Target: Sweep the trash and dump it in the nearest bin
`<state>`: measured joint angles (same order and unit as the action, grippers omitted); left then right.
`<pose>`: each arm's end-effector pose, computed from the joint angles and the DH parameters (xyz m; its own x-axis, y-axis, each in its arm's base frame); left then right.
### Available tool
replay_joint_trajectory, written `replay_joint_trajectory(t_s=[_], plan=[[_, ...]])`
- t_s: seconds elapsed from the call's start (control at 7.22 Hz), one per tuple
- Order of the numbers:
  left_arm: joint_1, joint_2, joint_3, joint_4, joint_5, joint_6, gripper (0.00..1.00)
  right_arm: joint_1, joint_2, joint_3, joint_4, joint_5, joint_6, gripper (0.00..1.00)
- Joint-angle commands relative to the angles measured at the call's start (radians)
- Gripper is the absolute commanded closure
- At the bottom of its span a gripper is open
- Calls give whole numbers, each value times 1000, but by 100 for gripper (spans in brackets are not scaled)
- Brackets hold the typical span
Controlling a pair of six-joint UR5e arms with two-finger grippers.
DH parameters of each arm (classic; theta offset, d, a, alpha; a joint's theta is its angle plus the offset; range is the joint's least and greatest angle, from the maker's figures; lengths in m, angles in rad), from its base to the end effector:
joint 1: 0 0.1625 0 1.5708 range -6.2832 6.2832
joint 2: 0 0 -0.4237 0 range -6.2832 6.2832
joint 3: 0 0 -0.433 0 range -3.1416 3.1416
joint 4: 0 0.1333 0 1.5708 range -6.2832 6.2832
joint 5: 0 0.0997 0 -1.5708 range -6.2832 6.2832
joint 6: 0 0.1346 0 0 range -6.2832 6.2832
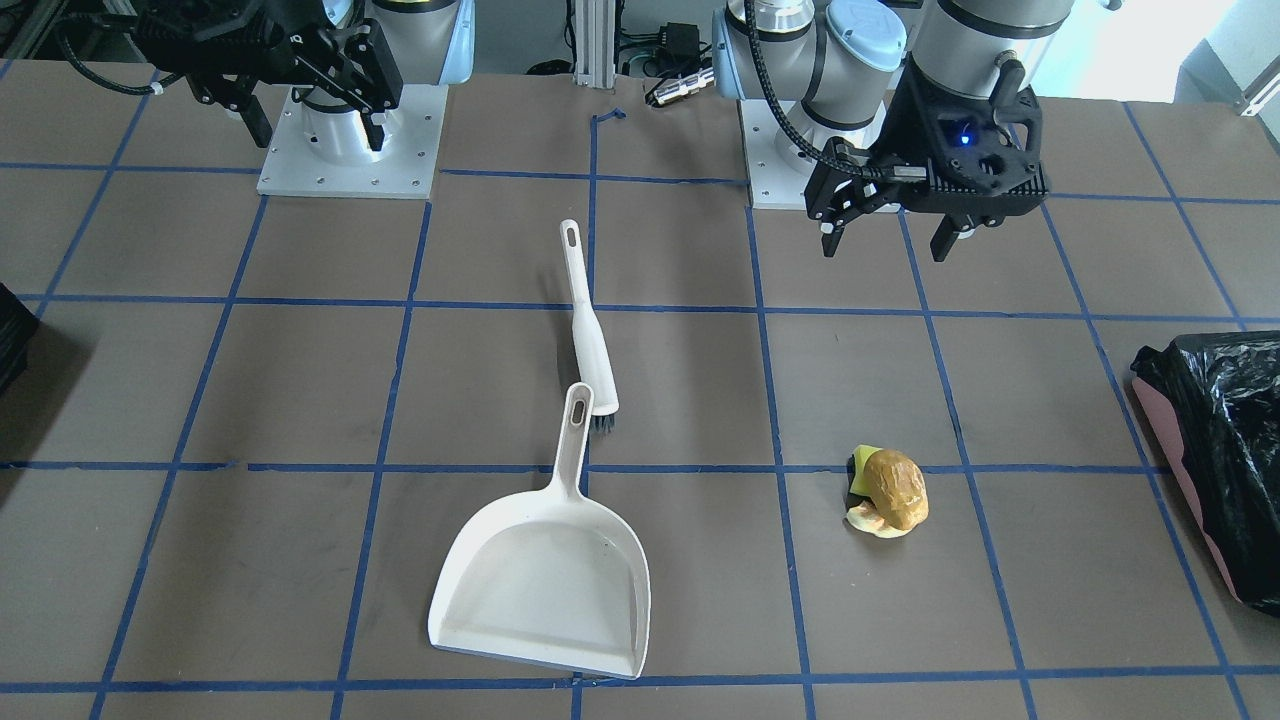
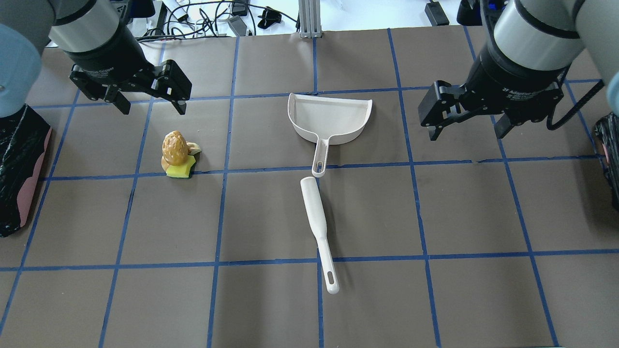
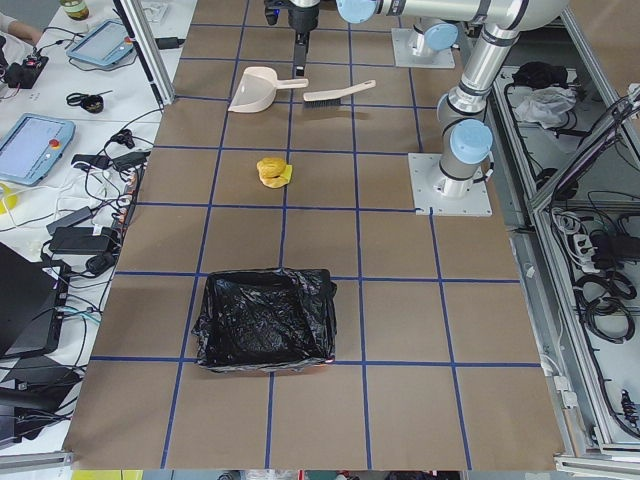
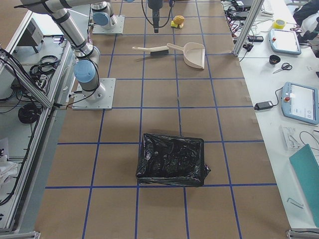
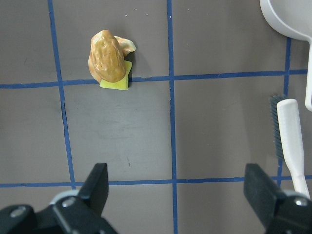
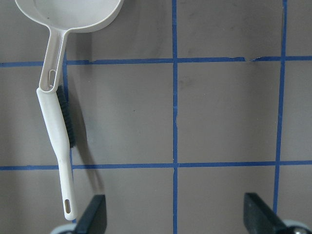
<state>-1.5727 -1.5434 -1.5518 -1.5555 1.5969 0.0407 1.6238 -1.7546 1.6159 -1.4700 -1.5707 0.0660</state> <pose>-0.1308 -0.5285 0.4780 -0.9988 0.0409 -0.0285 0.0426 0.9973 -0.0605 0.1573 -0.4484 0.5082 -0.9999 0.0129 -0.0026 0.0130 0.9992 -0.0378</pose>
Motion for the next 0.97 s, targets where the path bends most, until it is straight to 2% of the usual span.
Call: replay_joint_trajectory(t_s=[0.0, 0.55, 0.83], plan=[[-1, 2, -4, 0, -2, -1, 0, 1, 0, 1, 0, -2, 0, 0], [-1, 11, -24, 0, 3, -1, 0, -7, 9, -19, -1, -12, 14, 0], [-1, 11, -24, 0, 3, 2, 0, -1, 33, -27, -44, -6, 29, 0]])
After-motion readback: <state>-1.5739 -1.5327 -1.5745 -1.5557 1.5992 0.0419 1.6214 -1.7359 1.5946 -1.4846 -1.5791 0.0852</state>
